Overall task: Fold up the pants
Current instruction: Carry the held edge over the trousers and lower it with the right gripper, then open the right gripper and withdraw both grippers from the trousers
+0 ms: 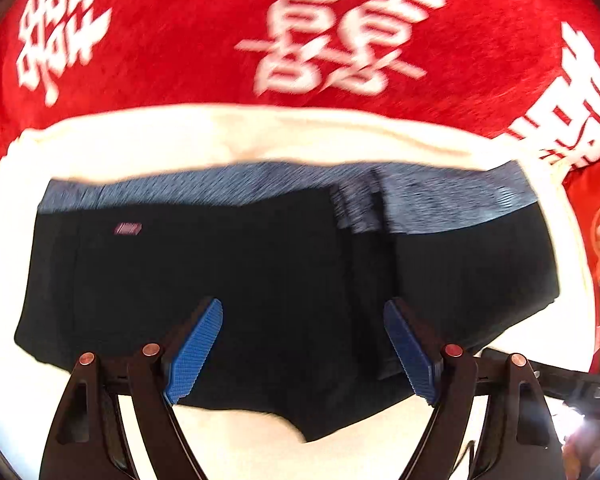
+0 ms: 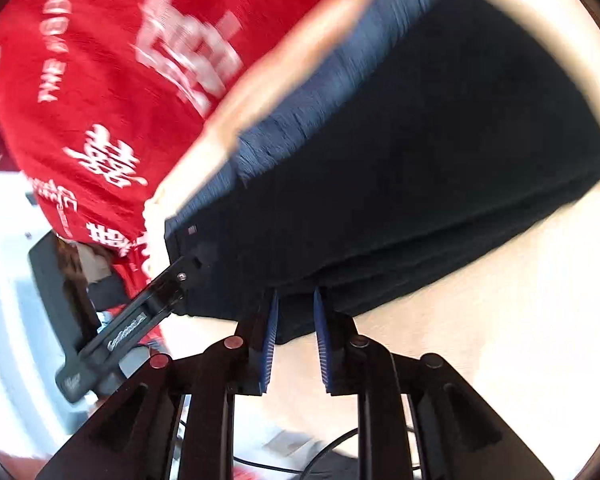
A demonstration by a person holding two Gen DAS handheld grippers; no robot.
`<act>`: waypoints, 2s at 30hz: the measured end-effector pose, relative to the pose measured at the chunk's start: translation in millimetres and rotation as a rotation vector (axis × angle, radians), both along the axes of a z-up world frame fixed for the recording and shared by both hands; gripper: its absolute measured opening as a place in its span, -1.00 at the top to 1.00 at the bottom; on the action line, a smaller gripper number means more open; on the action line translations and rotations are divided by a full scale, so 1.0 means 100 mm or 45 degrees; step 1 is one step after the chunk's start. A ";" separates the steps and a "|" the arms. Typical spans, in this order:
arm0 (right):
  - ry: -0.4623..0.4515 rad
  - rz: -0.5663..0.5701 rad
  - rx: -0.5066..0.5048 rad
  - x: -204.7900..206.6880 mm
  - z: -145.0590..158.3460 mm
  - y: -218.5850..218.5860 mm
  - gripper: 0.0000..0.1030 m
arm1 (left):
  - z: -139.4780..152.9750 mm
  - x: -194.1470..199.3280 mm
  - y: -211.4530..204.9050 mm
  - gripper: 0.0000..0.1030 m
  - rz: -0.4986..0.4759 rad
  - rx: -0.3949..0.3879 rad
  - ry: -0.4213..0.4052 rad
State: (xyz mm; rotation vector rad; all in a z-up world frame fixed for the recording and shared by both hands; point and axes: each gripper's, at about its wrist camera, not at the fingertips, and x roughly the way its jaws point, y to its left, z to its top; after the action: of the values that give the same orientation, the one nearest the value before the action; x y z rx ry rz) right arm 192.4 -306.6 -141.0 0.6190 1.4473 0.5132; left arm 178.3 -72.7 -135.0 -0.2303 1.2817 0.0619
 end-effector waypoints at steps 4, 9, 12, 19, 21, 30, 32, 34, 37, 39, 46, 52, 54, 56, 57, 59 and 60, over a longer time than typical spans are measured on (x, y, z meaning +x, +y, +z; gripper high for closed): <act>-0.114 -0.147 -0.157 0.51 0.18 -0.50 0.60 | 0.11 0.30 -0.37 -0.63 -0.058 -0.023 -0.057; -0.153 -0.105 -0.199 1.15 -0.04 -0.59 0.61 | -0.04 0.72 -0.84 -0.63 -0.116 -0.016 -0.085; -0.024 -0.023 -0.234 1.17 -0.41 -0.51 0.62 | -0.32 0.76 -0.91 -0.63 -0.114 0.045 -0.012; -0.093 0.006 -0.228 0.78 -0.34 -0.52 0.61 | -0.55 0.42 -0.77 -0.92 -0.048 0.020 0.067; -0.088 0.036 -0.237 0.71 -0.31 -0.48 0.59 | -0.53 0.38 -0.72 -0.92 -0.031 0.001 0.090; -0.096 0.076 -0.309 0.49 -0.23 -0.06 0.08 | -0.37 0.05 -0.48 -0.92 0.037 0.010 0.139; -0.103 0.117 -0.347 0.46 -0.21 0.08 0.02 | -0.35 0.00 -0.43 -0.92 0.057 0.025 0.149; -0.115 0.173 -0.383 0.42 -0.17 0.23 0.01 | -0.33 -0.05 -0.38 -0.92 0.071 0.017 0.160; -0.159 0.241 -0.417 0.34 -0.09 0.42 0.00 | -0.32 -0.13 -0.25 -0.92 0.115 0.022 0.182; -0.183 0.298 -0.418 0.31 -0.06 0.58 0.00 | -0.31 -0.19 -0.17 -0.92 0.136 0.028 0.184; -0.138 0.527 -0.436 0.18 -0.21 1.15 0.01 | -0.27 -0.45 0.21 -0.92 0.190 0.060 0.198; -0.167 0.556 -0.498 0.08 -0.23 1.27 -0.16 | -0.30 -0.60 0.41 -0.92 0.237 0.053 0.215; -0.158 0.552 -0.491 0.08 -0.24 1.26 -0.17 | -0.31 -0.65 0.47 -0.92 0.247 0.046 0.221; -0.145 0.544 -0.486 0.09 -0.25 1.26 -0.17 | -0.31 -0.70 0.51 -0.92 0.254 0.043 0.224; -0.143 0.542 -0.489 0.09 -0.25 1.26 -0.17 | -0.31 -0.73 0.53 -0.92 0.258 0.040 0.223; -0.148 0.546 -0.503 0.08 -0.25 1.28 -0.17 | -0.31 -0.80 0.60 -0.92 0.262 0.038 0.222; -0.151 0.549 -0.508 0.08 -0.25 1.29 -0.19 | -0.31 -0.82 0.61 -0.92 0.264 0.037 0.223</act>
State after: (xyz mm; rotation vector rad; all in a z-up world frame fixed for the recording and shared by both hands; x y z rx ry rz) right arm 199.9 -177.3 -165.7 -0.0448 1.5185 0.5620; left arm 96.3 -11.7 -166.4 -0.3382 1.4261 0.2827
